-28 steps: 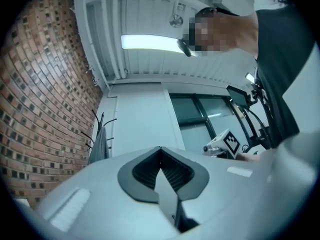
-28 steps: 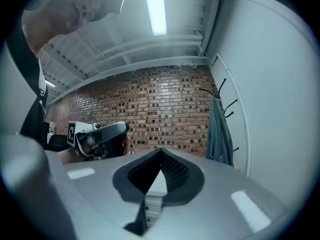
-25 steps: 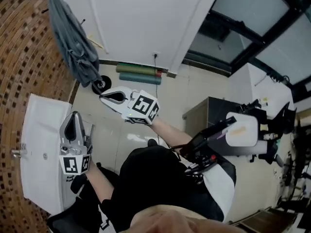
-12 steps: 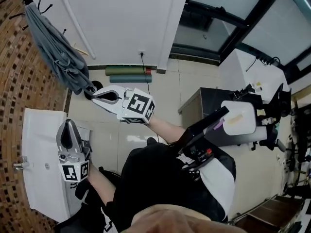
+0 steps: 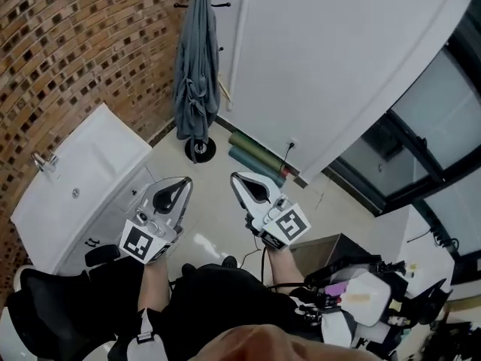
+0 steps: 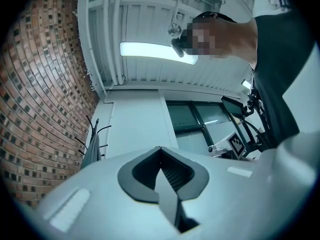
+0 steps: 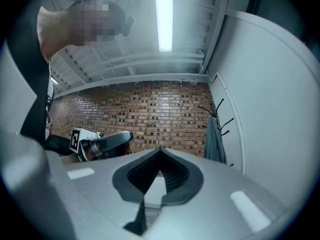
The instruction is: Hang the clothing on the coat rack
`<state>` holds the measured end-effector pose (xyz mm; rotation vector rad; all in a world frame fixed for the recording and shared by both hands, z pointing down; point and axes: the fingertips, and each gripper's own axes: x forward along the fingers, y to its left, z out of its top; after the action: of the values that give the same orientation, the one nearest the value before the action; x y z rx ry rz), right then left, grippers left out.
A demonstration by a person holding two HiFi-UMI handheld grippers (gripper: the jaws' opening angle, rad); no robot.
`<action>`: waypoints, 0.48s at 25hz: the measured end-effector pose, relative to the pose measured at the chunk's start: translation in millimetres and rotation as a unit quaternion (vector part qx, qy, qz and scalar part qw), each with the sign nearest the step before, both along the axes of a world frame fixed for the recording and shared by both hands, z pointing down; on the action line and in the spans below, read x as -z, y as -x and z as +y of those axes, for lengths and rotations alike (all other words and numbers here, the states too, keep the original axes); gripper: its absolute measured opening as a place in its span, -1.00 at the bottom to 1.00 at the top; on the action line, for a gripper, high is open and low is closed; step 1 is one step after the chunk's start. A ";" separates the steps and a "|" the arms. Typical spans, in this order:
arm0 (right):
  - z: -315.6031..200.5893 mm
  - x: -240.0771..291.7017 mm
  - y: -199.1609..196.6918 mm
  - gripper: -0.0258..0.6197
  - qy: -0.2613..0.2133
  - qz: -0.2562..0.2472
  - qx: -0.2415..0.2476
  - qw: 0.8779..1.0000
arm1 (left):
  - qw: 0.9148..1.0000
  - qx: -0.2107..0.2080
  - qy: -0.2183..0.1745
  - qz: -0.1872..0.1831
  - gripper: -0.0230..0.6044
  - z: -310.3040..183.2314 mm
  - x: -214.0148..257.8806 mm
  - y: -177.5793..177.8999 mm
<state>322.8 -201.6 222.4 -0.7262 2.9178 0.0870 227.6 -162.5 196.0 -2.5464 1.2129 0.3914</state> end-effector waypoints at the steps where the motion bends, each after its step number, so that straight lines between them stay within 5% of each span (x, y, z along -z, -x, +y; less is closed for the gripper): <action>1: 1.3 0.3 -1.0 -0.92 -0.001 -0.001 0.001 1.000 | 1.000 -0.001 0.002 -0.002 -0.92 1.0 0.0 -1.4; 12: 10.3 -2.6 -35.3 -0.92 -0.002 -0.016 0.012 1.000 | 0.999 0.000 0.015 -0.030 -0.92 -2.0 -2.0 -41.2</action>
<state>358.1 -191.3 225.1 -0.6863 2.8948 0.0779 268.8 -164.4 198.0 -2.5645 1.2067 0.2958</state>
